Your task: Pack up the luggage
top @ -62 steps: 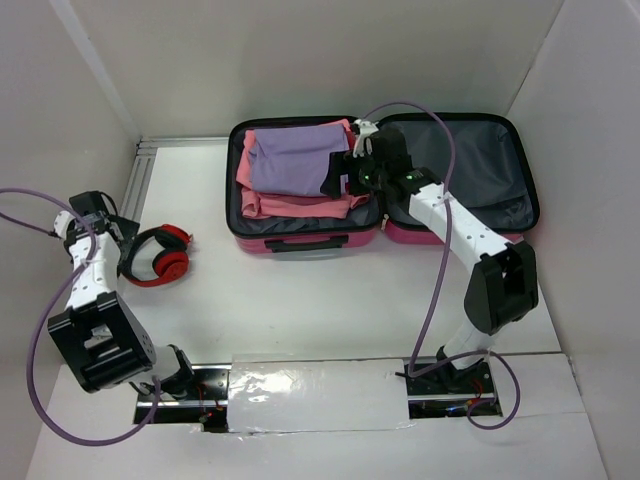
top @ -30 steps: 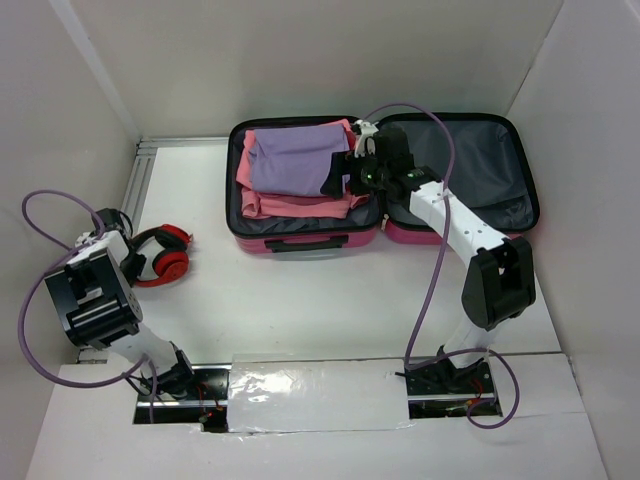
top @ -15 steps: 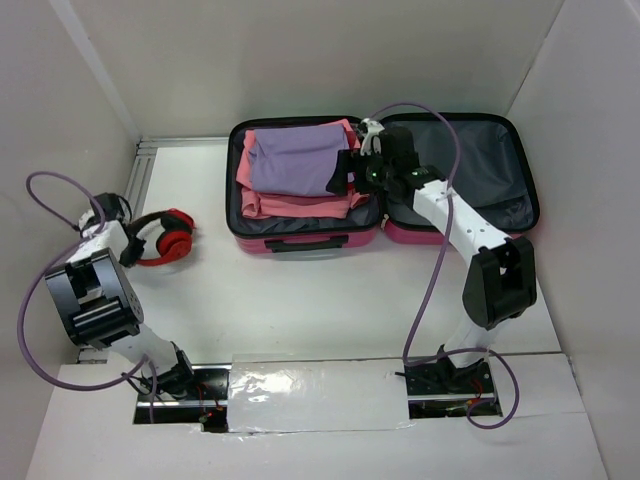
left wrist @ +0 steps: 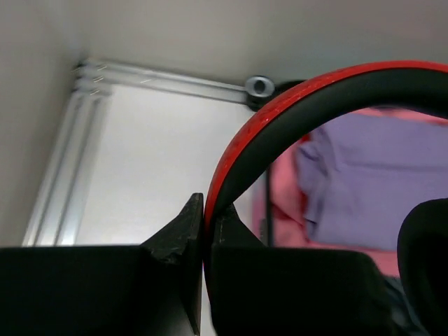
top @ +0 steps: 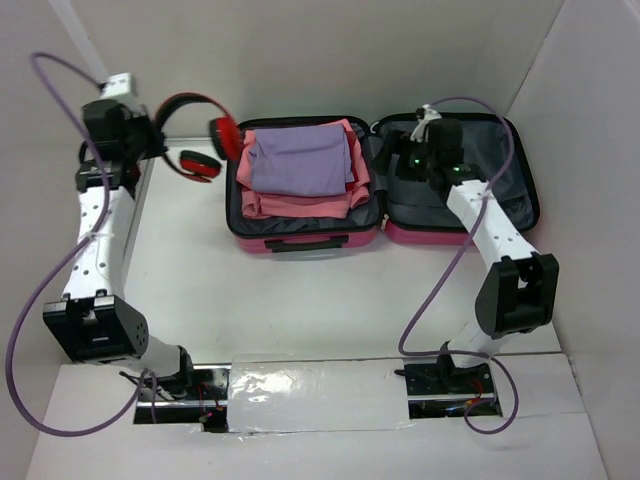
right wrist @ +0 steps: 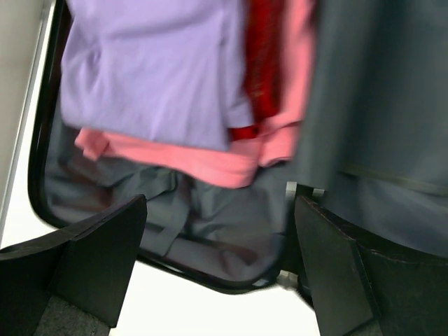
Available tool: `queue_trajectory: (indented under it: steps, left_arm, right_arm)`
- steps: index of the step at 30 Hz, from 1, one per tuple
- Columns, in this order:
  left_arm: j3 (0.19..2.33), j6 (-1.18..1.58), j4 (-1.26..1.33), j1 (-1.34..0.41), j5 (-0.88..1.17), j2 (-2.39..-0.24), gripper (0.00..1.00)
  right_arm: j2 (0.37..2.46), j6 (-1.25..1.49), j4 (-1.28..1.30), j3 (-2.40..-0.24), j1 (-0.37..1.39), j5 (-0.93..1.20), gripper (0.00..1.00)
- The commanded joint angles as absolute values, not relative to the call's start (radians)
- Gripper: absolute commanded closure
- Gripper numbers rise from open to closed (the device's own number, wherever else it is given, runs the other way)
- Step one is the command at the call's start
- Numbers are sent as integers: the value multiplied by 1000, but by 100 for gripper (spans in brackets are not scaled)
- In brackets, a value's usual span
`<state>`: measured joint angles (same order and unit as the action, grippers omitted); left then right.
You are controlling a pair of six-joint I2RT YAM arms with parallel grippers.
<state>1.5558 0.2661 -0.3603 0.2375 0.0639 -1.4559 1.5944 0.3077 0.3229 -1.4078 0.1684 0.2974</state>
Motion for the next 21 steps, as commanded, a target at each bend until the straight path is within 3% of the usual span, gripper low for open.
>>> queue_trajectory:
  steps: [1, 7, 16, 21]
  left_arm:
    - [1582, 151, -275, 65, 123, -1509, 100]
    - [1597, 83, -88, -135, 25, -1601, 100]
    - [1779, -60, -111, -353, -80, -1891, 100]
    - [1801, -32, -129, -374, 3, -1987, 100]
  right_arm:
    - [1502, 337, 307, -1396, 95, 314, 7]
    - [1437, 328, 328, -1371, 11, 237, 6]
    - [1342, 357, 327, -1216, -46, 141, 5]
    - [1324, 357, 356, -1169, -55, 49, 2]
